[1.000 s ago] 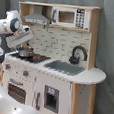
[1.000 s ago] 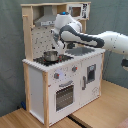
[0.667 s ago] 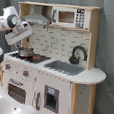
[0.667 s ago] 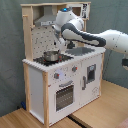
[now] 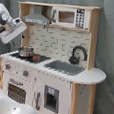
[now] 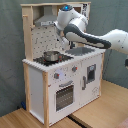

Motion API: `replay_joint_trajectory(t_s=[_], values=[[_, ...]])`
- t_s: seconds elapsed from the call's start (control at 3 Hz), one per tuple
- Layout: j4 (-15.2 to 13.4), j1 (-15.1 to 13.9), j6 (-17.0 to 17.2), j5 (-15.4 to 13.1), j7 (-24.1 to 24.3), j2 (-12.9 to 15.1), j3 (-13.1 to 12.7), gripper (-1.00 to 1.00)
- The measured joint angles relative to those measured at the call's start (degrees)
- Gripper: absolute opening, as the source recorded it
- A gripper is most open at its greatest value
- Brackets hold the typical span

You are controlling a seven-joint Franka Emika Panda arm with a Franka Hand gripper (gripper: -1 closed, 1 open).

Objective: Play with the kitchen

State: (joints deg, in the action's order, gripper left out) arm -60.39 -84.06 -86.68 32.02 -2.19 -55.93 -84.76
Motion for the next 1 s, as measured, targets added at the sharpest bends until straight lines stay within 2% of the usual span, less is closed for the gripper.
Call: replay_joint_trajectory(t_s=[0.67,1.0], values=[[-0.66,5.44,2.83,-10.19,0.29,-1.48,0.0,1.0],[-0.78,7.97,5.5,-15.7,0.28,-2.75,-0.02,1.0]])
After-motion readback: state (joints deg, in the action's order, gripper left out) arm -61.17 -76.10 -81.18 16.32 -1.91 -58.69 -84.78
